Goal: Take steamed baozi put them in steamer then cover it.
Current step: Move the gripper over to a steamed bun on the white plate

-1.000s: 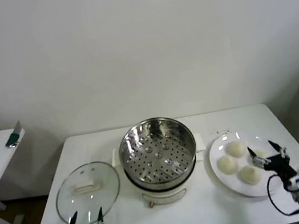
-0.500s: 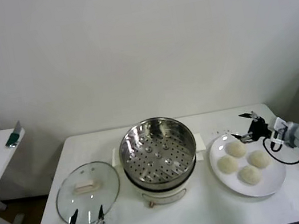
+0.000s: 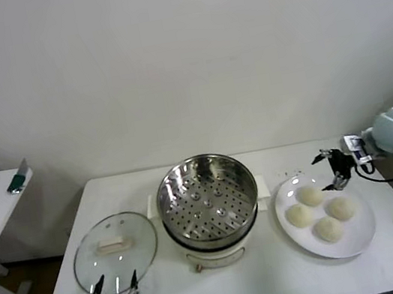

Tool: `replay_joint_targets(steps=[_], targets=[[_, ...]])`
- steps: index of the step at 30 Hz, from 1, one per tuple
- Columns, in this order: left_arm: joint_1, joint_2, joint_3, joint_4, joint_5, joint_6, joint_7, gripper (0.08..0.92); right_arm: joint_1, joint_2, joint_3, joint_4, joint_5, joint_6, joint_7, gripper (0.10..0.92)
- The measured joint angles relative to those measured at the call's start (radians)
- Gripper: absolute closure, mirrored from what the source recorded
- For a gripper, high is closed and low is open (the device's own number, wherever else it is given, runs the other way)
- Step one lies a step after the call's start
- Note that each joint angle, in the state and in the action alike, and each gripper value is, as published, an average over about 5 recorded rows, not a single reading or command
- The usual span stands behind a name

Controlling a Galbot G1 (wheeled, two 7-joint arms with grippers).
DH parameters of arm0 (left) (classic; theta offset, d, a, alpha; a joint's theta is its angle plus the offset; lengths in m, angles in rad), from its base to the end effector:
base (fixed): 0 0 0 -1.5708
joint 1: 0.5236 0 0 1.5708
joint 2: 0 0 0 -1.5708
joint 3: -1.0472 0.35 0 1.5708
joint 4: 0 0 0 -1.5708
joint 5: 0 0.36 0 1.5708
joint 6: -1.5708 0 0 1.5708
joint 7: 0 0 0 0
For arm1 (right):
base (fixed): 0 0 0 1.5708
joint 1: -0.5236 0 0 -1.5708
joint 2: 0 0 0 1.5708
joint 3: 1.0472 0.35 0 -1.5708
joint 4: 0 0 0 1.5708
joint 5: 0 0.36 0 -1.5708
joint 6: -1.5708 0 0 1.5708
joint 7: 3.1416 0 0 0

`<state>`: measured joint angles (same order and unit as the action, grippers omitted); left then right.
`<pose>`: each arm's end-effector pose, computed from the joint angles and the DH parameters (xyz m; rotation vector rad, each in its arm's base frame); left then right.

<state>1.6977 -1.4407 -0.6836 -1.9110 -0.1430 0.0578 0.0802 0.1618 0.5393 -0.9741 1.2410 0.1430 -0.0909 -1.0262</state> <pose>0.1328 0.0834 -0.3787 0.0315 -2.7900 -0.0452 0.5055 -0.2259 -0.1647 1.2765 -1.5202 1.2938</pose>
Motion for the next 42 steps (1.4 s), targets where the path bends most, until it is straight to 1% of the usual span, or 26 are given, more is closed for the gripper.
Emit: replay_joint_targets(steps=[13,20,31,34,39,42], targets=[[-0.015,-0.005,-0.001,0.011,0.000,0.002,0.004,0.177,0.068,0.165,-0.147,-0.173,0.003,-0.033,-0.038,0.203],[-0.019,-0.005,-0.004,0.018,0.000,0.002,0.004,0.177,0.045,0.225,-0.152,-0.239,-0.011,-0.050,-0.037,0.203],[-0.023,-0.004,-0.001,0.029,0.008,0.002,0.004,0.177,-0.015,0.277,-0.111,-0.312,-0.033,-0.057,-0.024,0.207],[-0.025,-0.003,-0.001,0.033,0.009,0.002,0.004,0.177,-0.026,0.288,-0.100,-0.327,-0.037,-0.058,-0.021,0.255],[-0.026,-0.001,-0.003,0.036,0.011,0.004,0.003,0.177,-0.032,0.296,-0.089,-0.336,-0.041,-0.057,-0.024,0.384],[-0.026,-0.001,-0.003,0.036,0.011,0.006,0.002,0.177,-0.033,0.299,-0.083,-0.339,-0.042,-0.055,-0.025,0.423]])
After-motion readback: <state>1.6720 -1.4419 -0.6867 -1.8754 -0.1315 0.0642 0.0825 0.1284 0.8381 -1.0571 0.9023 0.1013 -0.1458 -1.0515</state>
